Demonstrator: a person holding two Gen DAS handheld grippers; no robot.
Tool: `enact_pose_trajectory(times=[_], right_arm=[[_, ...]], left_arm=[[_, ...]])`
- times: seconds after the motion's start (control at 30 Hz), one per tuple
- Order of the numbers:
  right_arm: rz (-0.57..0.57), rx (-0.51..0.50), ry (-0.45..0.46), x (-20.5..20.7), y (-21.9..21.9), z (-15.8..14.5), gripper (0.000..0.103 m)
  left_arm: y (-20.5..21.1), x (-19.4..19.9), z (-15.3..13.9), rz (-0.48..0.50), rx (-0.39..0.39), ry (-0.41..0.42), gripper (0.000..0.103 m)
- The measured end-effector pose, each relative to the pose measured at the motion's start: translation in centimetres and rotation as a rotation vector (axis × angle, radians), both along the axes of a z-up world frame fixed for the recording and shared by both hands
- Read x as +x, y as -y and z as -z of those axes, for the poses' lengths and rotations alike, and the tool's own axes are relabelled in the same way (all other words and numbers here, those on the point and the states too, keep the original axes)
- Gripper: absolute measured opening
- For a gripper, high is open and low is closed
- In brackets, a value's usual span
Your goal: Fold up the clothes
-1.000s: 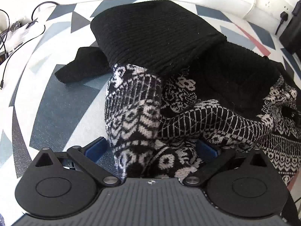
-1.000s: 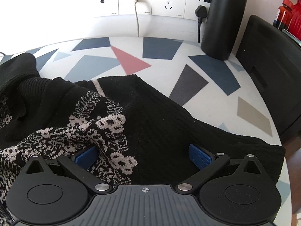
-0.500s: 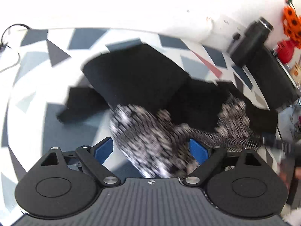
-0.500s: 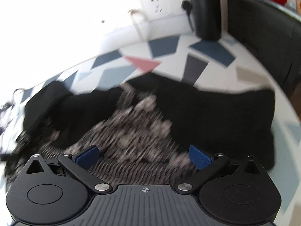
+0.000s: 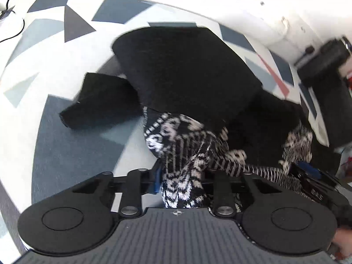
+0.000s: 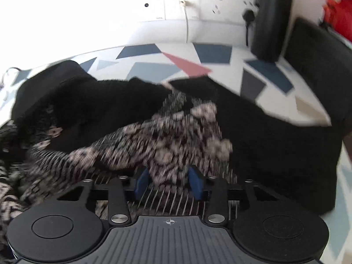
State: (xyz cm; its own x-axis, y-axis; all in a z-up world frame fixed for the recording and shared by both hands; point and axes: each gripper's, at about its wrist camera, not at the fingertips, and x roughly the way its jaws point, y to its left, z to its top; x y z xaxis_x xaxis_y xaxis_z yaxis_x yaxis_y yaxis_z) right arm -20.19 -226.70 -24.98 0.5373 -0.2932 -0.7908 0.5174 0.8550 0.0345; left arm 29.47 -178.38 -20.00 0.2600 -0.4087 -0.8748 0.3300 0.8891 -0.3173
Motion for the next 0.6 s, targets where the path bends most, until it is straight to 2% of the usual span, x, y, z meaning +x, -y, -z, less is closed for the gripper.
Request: enact_pose_trajectory(times=[0.13,0.33,0.4,0.5,0.53,0.57,0.6], right_arm=[[-0.024,-0.02,-0.004,5.4,2.3,0.1,0.038],[-0.037,-0.028,-0.001,11.5,5.3,0.2,0.039],[-0.044,-0.035,-0.007,13.3,6.0,0.2,0.039],[-0.05,-0.023,-0.004,15.1,6.9,0.2,0.042],[-0.051,-0.008,-0.001,15.3,7.2,0.1,0.044],[-0.053,0.013,0.002,15.2,7.5,-0.1,0.05],[-0.051,0.039,0.015,14.6,7.5,-0.6,0.064]], left_arm=[[1.8,2.2,-0.5,0.07,0.116,0.095,0.019],[3.7,6.5,-0.5,0.019,0.185,0.162,0.019],[3.9,7.5,-0.5,0.006,0.205,0.194,0.023],[3.6,8.4,-0.5,-0.042,0.209,0.182,0.04],[3.2,8.3,-0.6,-0.057,0.218,0.172,0.059],[2.9,8.3,-0.7,-0.072,0.227,0.163,0.071],[2.2,7.8,-1.0,-0.088,0.213,0.164,0.071]])
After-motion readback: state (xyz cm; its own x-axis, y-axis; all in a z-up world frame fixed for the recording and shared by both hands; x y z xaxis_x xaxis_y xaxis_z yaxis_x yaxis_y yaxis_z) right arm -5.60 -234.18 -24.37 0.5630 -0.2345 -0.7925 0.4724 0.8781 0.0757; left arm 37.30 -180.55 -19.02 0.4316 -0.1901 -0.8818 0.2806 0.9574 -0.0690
